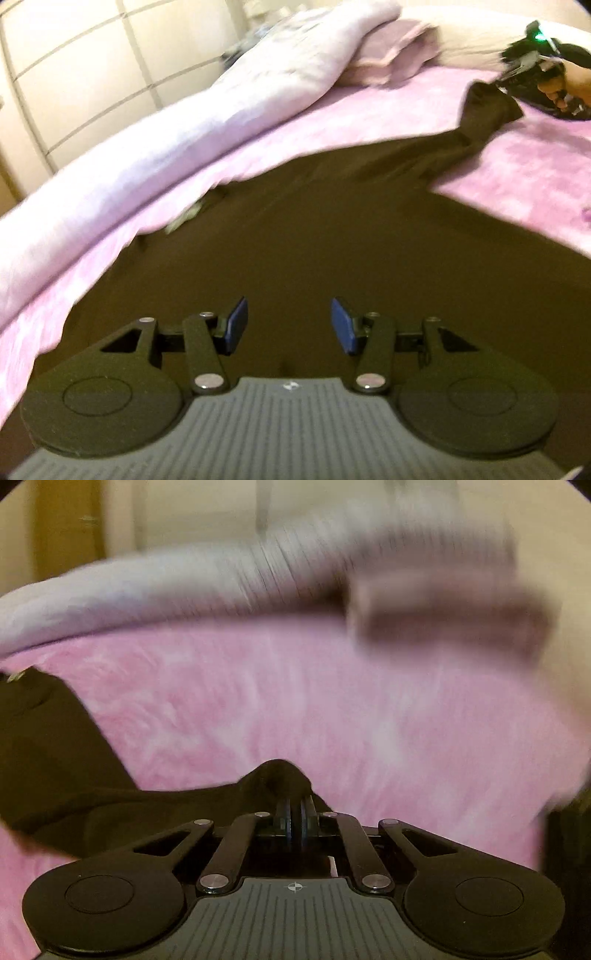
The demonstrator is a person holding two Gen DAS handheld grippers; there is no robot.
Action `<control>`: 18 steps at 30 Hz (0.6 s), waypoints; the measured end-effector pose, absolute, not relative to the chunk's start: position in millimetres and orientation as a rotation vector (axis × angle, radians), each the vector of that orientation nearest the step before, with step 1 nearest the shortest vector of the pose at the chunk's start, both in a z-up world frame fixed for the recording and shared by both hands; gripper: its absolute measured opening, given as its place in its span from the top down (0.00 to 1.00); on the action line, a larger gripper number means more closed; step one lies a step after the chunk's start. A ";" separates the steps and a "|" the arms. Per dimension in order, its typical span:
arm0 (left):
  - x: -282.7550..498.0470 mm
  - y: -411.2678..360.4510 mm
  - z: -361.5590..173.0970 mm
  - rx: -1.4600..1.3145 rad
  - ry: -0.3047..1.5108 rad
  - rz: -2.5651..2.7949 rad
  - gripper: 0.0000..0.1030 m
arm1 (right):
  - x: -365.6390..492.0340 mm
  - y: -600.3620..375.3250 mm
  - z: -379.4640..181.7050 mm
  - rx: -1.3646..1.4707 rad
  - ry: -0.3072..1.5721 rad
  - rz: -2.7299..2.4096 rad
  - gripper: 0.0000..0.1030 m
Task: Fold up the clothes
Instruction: 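Grasp a sleeve with the right gripper and pull it straight across the bed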
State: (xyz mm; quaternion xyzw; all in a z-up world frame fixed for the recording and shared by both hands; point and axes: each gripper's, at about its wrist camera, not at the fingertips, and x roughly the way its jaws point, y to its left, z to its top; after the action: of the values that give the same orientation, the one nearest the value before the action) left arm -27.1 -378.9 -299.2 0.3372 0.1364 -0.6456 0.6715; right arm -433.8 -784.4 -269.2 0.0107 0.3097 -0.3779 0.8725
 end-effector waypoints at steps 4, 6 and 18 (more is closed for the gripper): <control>-43.8 -373.0 -295.2 0.767 0.295 -1.506 0.55 | -460.7 -676.7 -261.3 -0.257 0.600 -0.708 0.97; -50.6 -368.4 -295.5 0.771 0.303 -1.518 0.55 | -479.1 -633.6 -278.3 -0.345 0.708 -0.647 0.97; -64.0 -343.7 -286.4 0.765 0.324 -1.542 0.51 | -501.6 -586.0 -268.7 -0.121 0.704 -0.749 0.44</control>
State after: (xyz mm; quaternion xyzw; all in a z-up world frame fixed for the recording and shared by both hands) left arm -64.0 -343.7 -286.4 0.3354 0.1419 -0.6762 0.6404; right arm -501.6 -586.0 -268.7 -0.0580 0.3366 -0.3579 0.8690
